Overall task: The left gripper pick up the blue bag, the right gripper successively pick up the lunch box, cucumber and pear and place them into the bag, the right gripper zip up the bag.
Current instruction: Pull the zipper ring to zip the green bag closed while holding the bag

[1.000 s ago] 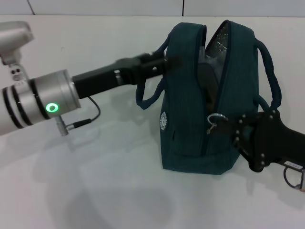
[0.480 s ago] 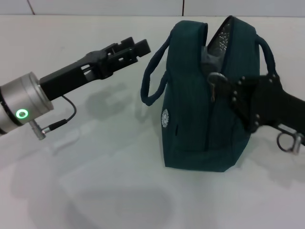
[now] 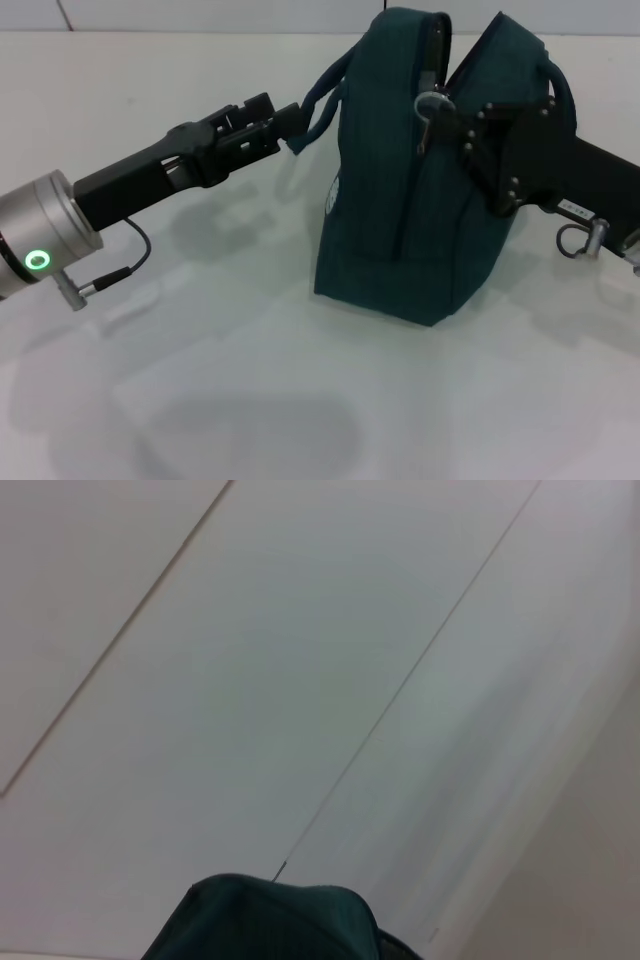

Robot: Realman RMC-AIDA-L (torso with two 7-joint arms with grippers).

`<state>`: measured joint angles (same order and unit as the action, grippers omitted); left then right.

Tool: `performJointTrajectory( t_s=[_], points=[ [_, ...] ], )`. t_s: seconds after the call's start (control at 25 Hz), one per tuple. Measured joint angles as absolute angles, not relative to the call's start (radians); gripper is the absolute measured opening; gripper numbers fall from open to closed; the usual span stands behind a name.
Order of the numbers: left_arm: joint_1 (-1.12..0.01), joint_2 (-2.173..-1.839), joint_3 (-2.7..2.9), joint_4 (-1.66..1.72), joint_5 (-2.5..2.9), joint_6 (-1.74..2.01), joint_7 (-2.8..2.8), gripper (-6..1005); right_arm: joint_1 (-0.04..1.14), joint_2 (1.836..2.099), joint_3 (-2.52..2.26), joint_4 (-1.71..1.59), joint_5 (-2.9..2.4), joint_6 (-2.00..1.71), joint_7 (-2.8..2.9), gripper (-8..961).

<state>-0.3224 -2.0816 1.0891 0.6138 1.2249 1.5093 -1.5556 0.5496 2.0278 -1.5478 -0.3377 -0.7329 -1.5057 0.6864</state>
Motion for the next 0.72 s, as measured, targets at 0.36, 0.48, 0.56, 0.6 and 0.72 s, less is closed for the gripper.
performJointTrajectory(
  t_s=[0.36, 0.48, 0.56, 0.6, 0.72],
  points=[
    [-0.307, -2.077, 1.062, 0.607, 1.229, 1.509, -1.529, 877, 0.572, 2.028, -1.580, -0.346, -0.684, -1.497, 0.727, 12],
    [-0.310, -2.077, 1.062, 0.607, 1.229, 1.509, -1.527, 876, 0.578, 2.028, -1.578, -0.347, -0.661, -1.484, 0.728, 12],
    [-0.310, -2.079, 1.063, 0.607, 1.230, 1.509, -1.525, 876, 0.582, 2.028, -1.578, -0.348, -0.638, -1.475, 0.728, 12],
    [-0.311, -2.080, 1.063, 0.607, 1.233, 1.509, -1.523, 876, 0.586, 2.028, -1.578, -0.348, -0.628, -1.469, 0.728, 12],
    [-0.312, -2.081, 1.063, 0.607, 1.241, 1.509, -1.519, 876, 0.598, 2.028, -1.582, -0.345, -0.612, -1.458, 0.729, 12]
  ],
)
